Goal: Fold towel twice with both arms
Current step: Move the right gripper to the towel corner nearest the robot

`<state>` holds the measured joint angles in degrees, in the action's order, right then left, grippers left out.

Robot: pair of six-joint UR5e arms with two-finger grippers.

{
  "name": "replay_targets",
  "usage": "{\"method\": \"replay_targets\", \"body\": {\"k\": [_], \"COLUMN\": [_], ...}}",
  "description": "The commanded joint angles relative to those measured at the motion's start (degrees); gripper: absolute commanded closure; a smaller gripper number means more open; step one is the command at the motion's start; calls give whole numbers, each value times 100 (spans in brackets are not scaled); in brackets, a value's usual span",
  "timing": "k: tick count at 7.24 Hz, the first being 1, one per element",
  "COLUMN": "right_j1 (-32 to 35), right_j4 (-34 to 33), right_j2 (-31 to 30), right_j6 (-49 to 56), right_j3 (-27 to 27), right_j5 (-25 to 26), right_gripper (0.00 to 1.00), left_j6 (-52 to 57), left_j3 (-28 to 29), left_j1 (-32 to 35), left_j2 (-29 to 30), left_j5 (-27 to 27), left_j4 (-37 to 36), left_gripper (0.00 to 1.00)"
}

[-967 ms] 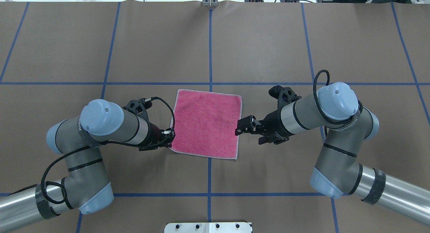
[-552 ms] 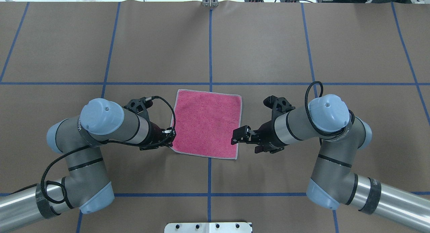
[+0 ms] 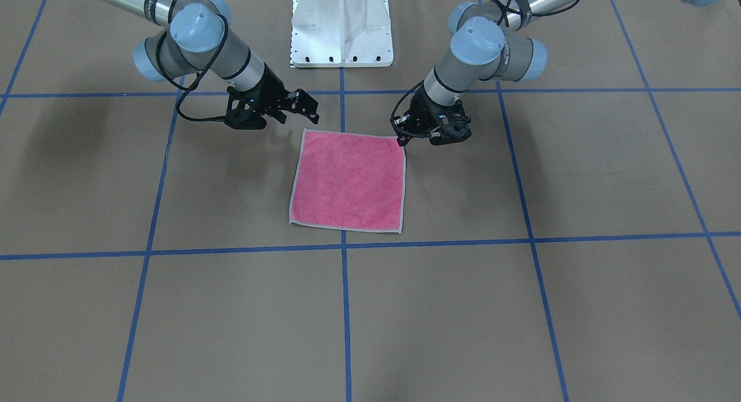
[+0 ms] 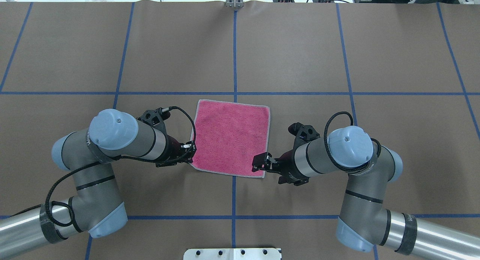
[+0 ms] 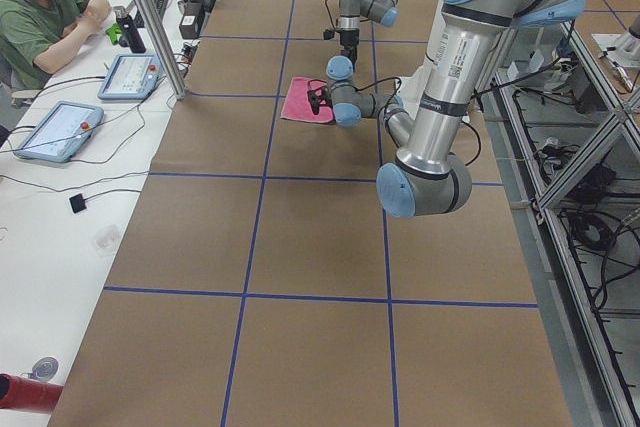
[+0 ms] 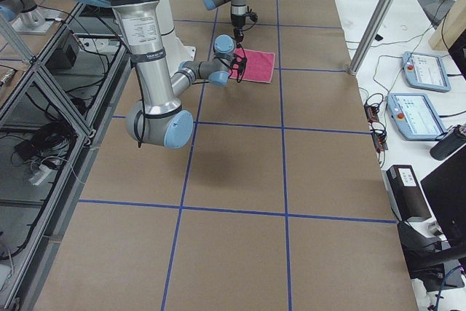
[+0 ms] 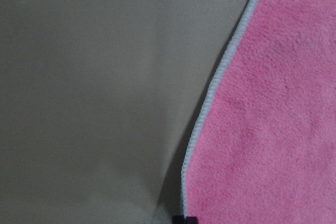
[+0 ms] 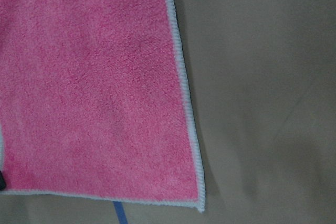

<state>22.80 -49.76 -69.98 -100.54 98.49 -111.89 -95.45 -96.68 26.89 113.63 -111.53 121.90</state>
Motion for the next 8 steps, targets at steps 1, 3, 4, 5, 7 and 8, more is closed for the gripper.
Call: {"method": "replay_targets", "body": {"k": [1, 3, 4, 5, 7, 8], "right_j1": [-38, -38, -38, -38, -30, -38], "right_j4": [-139, -183, -218, -219, -228, -228], "right_j2": [46, 142, 291, 292, 274, 274], "right_j6": [-18, -18, -18, -10, 17, 17], "right_j3": [-23, -75, -215, -225, -269, -313], "right_j5": [53, 80, 80, 88, 88, 97], "right_gripper": [13, 23, 24, 29, 30, 30], "left_j6": [0, 0, 0, 0, 0, 0], "left_j3": [0, 0, 0, 9, 9, 9], "left_j1": [0, 0, 0, 0, 0, 0], "left_j2": [-8, -16, -16, -25, -25, -25], "left_j5": [0, 0, 0, 0, 0, 0], "left_j4": [0, 0, 0, 0, 0, 0], "left_gripper": [100, 100, 100, 100, 100, 100]}}
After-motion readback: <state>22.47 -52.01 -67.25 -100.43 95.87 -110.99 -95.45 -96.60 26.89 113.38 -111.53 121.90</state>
